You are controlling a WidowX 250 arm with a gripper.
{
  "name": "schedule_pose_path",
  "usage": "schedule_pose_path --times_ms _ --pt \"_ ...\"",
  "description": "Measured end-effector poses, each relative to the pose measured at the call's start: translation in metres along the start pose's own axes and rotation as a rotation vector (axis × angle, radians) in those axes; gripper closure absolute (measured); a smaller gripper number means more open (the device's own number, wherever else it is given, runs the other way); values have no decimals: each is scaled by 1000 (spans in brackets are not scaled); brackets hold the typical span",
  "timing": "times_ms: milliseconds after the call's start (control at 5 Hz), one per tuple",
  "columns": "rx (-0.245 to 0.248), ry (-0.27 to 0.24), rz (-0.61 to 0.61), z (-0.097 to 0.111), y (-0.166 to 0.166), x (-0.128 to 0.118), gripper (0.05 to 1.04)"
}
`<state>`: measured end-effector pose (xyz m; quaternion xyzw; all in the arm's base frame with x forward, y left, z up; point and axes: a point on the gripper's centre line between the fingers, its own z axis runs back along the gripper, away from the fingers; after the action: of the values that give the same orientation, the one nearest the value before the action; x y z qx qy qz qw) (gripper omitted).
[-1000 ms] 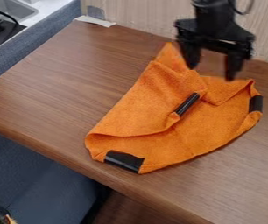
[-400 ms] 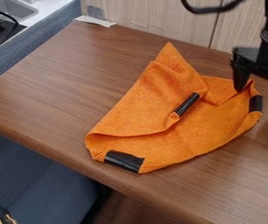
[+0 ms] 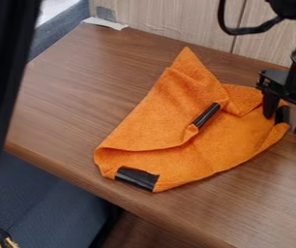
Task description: Fold the cloth from top right to bottom left
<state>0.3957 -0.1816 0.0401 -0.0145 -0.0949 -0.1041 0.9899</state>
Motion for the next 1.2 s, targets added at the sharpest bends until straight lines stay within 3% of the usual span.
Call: schedule_pose_path --times_ms 200,400,600,800,1200 --pt "23 -4 -3 2 4 1 691" --pt "24 -5 -8 2 4 2 897" --pt "11 -9 -26 4 1 4 997" --pt "0 -13 -42 4 0 4 1012" --pt "-45 -130 1 58 7 15 1014"
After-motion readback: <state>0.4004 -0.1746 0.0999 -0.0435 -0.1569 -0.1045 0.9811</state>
